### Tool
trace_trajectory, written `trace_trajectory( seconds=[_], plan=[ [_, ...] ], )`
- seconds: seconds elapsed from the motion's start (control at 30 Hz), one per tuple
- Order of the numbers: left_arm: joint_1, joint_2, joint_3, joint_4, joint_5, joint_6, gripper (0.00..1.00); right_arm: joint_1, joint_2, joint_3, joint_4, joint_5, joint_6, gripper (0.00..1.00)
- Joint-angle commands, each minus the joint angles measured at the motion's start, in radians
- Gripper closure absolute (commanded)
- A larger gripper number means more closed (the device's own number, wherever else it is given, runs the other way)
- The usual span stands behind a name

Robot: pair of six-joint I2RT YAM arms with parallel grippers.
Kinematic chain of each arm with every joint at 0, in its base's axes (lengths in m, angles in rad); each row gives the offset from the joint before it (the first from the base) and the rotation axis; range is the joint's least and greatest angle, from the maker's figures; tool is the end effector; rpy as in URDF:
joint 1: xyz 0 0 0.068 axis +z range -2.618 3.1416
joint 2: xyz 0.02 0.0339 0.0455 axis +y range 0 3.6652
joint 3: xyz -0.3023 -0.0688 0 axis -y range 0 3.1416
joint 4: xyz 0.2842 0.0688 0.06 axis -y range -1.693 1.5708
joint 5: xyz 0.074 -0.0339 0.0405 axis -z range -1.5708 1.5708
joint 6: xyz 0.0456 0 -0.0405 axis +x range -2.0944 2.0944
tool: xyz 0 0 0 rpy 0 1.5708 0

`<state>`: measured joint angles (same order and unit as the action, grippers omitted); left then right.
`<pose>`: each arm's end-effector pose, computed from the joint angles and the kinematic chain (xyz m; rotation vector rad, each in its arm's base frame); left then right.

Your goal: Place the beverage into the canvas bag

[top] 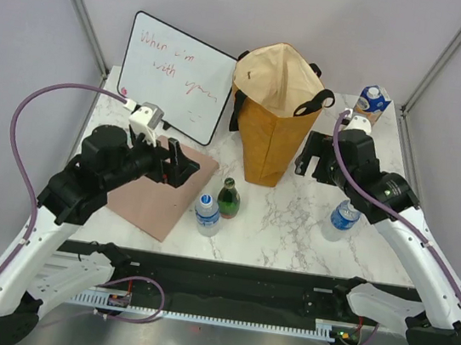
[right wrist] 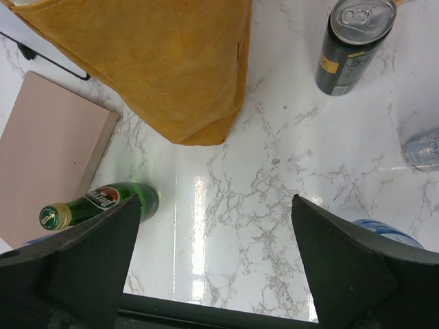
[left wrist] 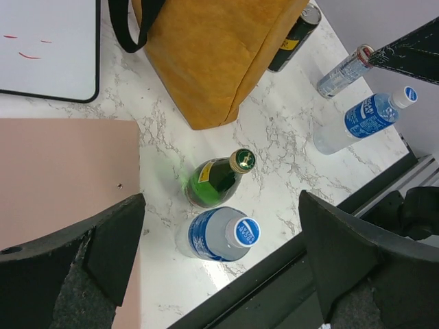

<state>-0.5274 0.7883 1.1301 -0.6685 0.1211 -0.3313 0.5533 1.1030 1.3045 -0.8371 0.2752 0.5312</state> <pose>0.1419 -0.0890 0.4414 0.2759 1.9370 -0.6912 0.2149 0.1182 0.4290 0.1290 2.1922 0.3110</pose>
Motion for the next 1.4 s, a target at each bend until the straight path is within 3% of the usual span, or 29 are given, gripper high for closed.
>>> trace_trajectory(
  seconds=[0.0,0.27,0.53,0.7,0.83,0.97,1.17,1.27,1.37],
  plan=[
    [0.004,-0.026,-0.01,0.003,-0.017,0.011,0.0,-0.001,0.011,0.042,-0.008,0.035,0.013,0.02],
    [0.004,-0.06,-0.062,0.009,-0.087,0.028,0.0,-0.001,0.038,0.082,-0.008,0.119,0.013,0.02],
    [0.004,-0.106,-0.197,0.076,-0.1,0.095,0.0,-0.039,0.161,0.258,0.091,0.401,-0.221,0.02],
    [0.004,-0.138,-0.265,0.124,-0.118,0.117,0.0,-0.266,0.355,0.514,0.079,0.16,-0.283,0.02],
    [0.004,-0.21,-0.328,0.182,-0.141,0.12,0.0,-0.352,0.512,0.668,0.084,0.162,-0.391,0.02],
    [0.004,-0.259,-0.352,0.205,-0.155,0.123,0.0,-0.444,0.682,0.803,0.064,0.131,-0.349,0.02],
    [0.003,-0.276,-0.363,0.204,-0.172,0.123,0.0,-0.535,0.828,0.828,0.165,0.027,-0.428,0.02],
    [0.003,-0.284,-0.363,0.204,-0.181,0.124,0.0,-0.601,0.856,0.828,0.225,-0.134,-0.482,0.02],
    [0.0,-0.284,-0.366,0.205,-0.189,0.124,0.0,-0.625,0.891,0.84,0.251,-0.127,-0.561,0.02]
  ],
)
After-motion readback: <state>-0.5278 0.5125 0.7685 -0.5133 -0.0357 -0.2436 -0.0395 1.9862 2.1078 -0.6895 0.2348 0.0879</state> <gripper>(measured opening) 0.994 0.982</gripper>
